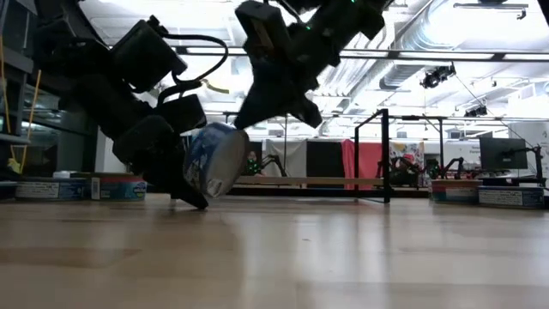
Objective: Stack canned seafood by type on shelf
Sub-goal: Put the blue tuna can on the shelf
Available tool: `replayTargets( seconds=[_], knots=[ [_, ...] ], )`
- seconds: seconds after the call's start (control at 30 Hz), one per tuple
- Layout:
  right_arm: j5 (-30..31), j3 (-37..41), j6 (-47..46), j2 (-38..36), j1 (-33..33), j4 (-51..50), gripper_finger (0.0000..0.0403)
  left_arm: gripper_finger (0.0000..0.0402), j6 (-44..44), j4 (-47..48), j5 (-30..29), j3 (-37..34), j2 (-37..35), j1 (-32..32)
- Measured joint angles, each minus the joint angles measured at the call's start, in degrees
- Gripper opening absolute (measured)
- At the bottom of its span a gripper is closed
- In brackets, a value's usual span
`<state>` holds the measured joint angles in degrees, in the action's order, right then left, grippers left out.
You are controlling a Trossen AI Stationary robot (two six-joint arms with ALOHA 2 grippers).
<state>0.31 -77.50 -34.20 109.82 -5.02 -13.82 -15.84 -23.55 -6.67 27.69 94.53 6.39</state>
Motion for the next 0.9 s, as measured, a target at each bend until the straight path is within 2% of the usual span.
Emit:
replayTargets(
  seconds=[0.13, 0.3, 0.63, 0.77, 0.9],
  knots=[
    [1.05, -1.51, 1.86, -0.02, 0.2, 0.36, 0.0, 0.0001, 0.51, 0.03, 1.9, 1.72, 0.25, 0.24],
    [3.76, -1.91, 3.24, 0.62, 0.38, -1.42, 0.0, 0.0, 0.48, -2.62, 1.31, 4.12, -0.41, 0.27],
    [3.47, -2.44, 5.64, 0.32, 0.81, -2.3, 0.0, 0.0, 2.45, -0.62, 0.59, 5.82, -0.2, 0.24],
    [2.99, -2.99, 7.82, -1.4, 0.9, -7.99, 0.0, 0.0, -0.17, -0.41, 0.47, 5.87, -0.29, 0.22],
    [2.67, -2.9, 9.92, -3.6, 0.12, -20.87, 0.0, 0.0, -3.55, -1.37, 0.38, 5.84, -0.27, 0.22]
  ],
)
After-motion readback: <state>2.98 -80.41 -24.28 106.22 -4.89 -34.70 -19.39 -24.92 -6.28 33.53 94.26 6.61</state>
